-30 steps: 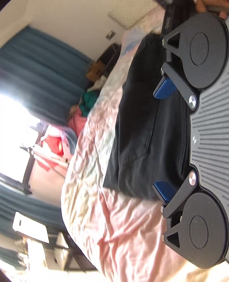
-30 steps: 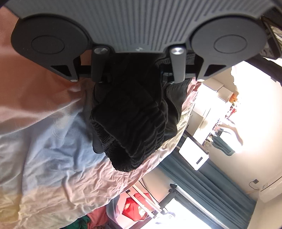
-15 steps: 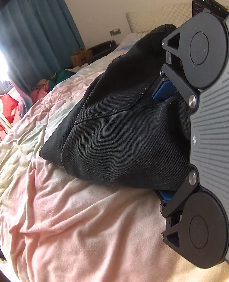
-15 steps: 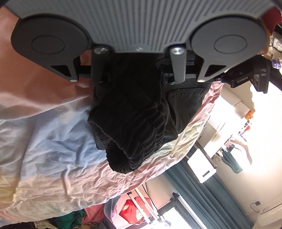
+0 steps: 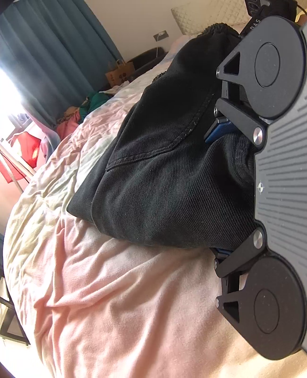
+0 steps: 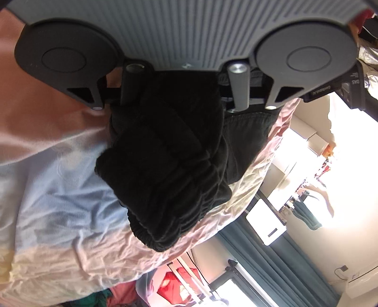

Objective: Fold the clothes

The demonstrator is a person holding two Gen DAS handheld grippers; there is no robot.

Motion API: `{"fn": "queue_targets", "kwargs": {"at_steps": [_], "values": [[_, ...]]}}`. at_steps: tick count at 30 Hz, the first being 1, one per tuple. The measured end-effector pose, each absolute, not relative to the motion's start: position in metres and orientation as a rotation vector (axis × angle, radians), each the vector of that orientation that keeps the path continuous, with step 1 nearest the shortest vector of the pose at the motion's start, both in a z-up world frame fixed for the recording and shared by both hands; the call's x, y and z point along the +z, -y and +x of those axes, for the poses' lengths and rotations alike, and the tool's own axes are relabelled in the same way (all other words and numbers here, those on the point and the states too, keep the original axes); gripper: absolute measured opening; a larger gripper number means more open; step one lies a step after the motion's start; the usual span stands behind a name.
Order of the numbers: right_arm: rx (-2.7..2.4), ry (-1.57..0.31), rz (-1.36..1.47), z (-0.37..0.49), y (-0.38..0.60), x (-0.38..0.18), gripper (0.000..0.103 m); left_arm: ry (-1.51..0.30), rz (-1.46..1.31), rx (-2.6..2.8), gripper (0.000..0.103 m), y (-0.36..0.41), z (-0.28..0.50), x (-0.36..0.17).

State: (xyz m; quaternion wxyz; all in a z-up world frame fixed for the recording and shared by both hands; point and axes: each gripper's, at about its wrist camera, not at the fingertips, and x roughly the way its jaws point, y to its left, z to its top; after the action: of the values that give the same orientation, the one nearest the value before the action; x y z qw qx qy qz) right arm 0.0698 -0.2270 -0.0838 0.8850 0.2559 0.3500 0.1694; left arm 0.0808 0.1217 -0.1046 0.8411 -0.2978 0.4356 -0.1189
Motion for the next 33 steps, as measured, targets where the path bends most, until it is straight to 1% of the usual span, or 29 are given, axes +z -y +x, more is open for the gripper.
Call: {"fn": "queue_targets", "kwargs": {"at_steps": [1,3,6,11,13,15,18,23,26,29,33], "values": [[0.359,-0.703,0.518,0.068,0.225,-0.079,0.044,-0.903,-0.635,-0.253,0.073,-0.123,0.078,-0.102],[0.385,-0.648,0.505,0.064,0.222,-0.07,0.042,-0.869,-0.647,-0.256,0.064,-0.124,0.071,-0.097],[0.44,-0.568,0.507,0.061,0.222,-0.053,0.039,-0.825,-0.672,-0.27,0.058,-0.128,0.062,-0.088],[0.527,-0.438,0.518,0.056,0.227,-0.024,0.035,-0.774,-0.738,-0.299,0.056,-0.127,0.047,-0.064],[0.513,-0.403,0.531,0.057,0.242,-0.015,0.035,-0.753,-0.759,-0.312,0.056,-0.124,0.054,-0.05],[0.498,-0.368,0.545,0.059,0.258,-0.007,0.034,-0.739,-0.759,-0.328,0.056,-0.117,0.049,-0.032],[0.475,-0.316,0.564,0.062,0.281,0.006,0.034,-0.729,-0.713,-0.357,0.056,-0.094,0.063,-0.01],[0.437,-0.229,0.596,0.066,0.319,0.027,0.034,-0.708,-0.638,-0.436,0.056,-0.039,0.105,0.028],[0.413,-0.176,0.615,0.069,0.342,0.039,0.034,-0.704,-0.571,-0.484,0.055,0.011,0.143,0.04],[0.346,-0.156,0.65,0.082,0.375,0.023,0.034,-0.695,-0.533,-0.541,0.055,0.066,0.184,0.039],[0.256,-0.13,0.695,0.101,0.42,0.002,0.034,-0.684,-0.513,-0.605,0.055,0.134,0.237,0.023]]}}
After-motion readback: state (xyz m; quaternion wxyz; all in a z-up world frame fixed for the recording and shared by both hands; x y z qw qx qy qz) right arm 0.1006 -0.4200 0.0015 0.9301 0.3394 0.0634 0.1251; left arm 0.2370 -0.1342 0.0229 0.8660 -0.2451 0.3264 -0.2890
